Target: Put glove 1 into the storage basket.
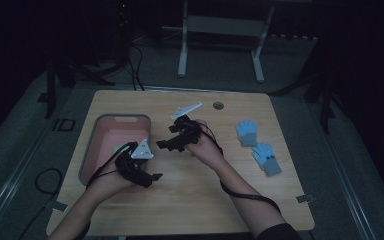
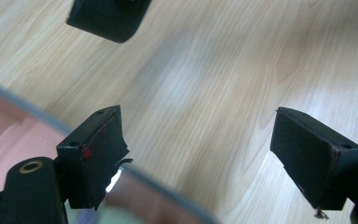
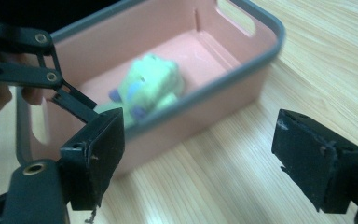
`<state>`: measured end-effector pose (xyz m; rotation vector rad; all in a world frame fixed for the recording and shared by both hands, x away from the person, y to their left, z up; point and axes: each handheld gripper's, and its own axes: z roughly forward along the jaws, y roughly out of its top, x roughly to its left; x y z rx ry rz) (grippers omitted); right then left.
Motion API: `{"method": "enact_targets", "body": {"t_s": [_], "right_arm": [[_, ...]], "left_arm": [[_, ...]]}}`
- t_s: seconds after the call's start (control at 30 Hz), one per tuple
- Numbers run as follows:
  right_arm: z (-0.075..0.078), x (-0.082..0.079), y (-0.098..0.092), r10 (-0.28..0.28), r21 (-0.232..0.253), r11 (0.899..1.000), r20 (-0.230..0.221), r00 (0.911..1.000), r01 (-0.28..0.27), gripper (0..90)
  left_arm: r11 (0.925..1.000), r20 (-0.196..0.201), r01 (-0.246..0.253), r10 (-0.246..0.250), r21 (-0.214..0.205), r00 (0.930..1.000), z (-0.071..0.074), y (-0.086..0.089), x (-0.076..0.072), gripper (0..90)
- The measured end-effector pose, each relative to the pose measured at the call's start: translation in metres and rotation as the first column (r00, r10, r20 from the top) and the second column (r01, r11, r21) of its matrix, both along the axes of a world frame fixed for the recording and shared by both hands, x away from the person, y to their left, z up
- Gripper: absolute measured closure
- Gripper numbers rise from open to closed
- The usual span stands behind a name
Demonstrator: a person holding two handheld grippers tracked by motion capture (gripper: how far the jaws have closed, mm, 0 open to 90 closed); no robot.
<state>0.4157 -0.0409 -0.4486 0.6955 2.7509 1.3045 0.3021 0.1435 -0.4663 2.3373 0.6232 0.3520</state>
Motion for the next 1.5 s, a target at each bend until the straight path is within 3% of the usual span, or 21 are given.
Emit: {"method": "enact_targets", "body": {"t_s": [0.13, 0.17, 0.27, 0.37, 0.63, 0.7, 0.93, 1.13, 1.2, 1.33, 1.43, 1.5], "right_arm": [[-0.005, -0.002, -0.013, -0.007, -0.01, 1.0, -0.001, 1.0, 0.007, 16.7], [-0.009, -0.003, -0.023, -0.013, -0.015, 1.0, 0.002, 0.9999, 0.013, 16.5], [-0.014, -0.005, -0.033, -0.022, -0.013, 1.0, -0.008, 0.9997, 0.022, 15.9], [-0.019, -0.007, -0.045, -0.037, -0.013, 0.999, -0.011, 0.9993, 0.036, 15.6], [-0.028, -0.016, -0.072, -0.053, -0.011, 0.999, -0.032, 0.9981, 0.052, 13.9], [-0.029, -0.019, -0.079, -0.051, -0.011, 0.999, -0.027, 0.9983, 0.05, 13.9], [-0.034, -0.022, -0.096, -0.06, 0.01, 0.998, -0.015, 0.9981, 0.06, 14.3], [-0.046, -0.024, -0.114, -0.078, -0.017, 0.997, -0.039, 0.9962, 0.077, 14.0], [-0.05, -0.026, -0.125, -0.101, 0.018, 0.995, -0.061, 0.993, 0.102, 13.7], [-0.051, -0.028, -0.136, -0.114, 0.039, 0.992, -0.063, 0.9915, 0.117, 13.4], [-0.053, -0.034, -0.145, -0.142, 0.009, 0.99, -0.006, 0.9898, 0.142, 13.5], [-0.054, -0.038, -0.15, -0.141, -0.005, 0.99, 0.004, 0.99, 0.141, 13.5]], "left_arm": [[0.9999, -0.025, 0.014, -0.013, 0.008, 0.9996, -0.006, -0.015, 0.003, 11.9], [0.9999, -0.033, 0.014, -0.014, 0.004, 0.9994, -0.007, -0.017, 0.003, 6.2], [0.9995, -0.057, 0.024, -0.026, -0.022, 0.998, -0.01, -0.025, 0.004, 3.8], [0.9997, -0.043, 0.021, -0.022, -0.01, 0.9988, -0.012, -0.033, 0.001, 3.7], [0.9983, -0.031, 0.033, -0.035, -0.048, 0.9989, -0.009, -0.051, -0.01, 3.7], [0.9973, -0.044, 0.037, -0.04, -0.064, 0.9982, -0.011, -0.055, -0.011, 3.7], [0.9968, -0.026, 0.043, -0.045, -0.068, 0.9987, -0.029, -0.071, -0.015, 3.7], [0.9949, -0.05, 0.068, -0.072, -0.075, 0.9962, -0.05, -0.079, -0.017, 3.7], [0.9964, -0.038, 0.063, -0.065, -0.057, 0.9972, -0.056, -0.081, -0.018, 3.7], [0.9961, -0.048, 0.045, -0.048, -0.076, 0.9977, -0.068, -0.082, -0.018, 3.7], [0.9953, -0.046, 0.029, -0.033, -0.092, 0.9984, -0.074, -0.081, -0.019, 3.7], [0.9944, -0.042, 0.013, -0.018, -0.105, 0.999, -0.078, -0.079, -0.019, 3.7]]}}
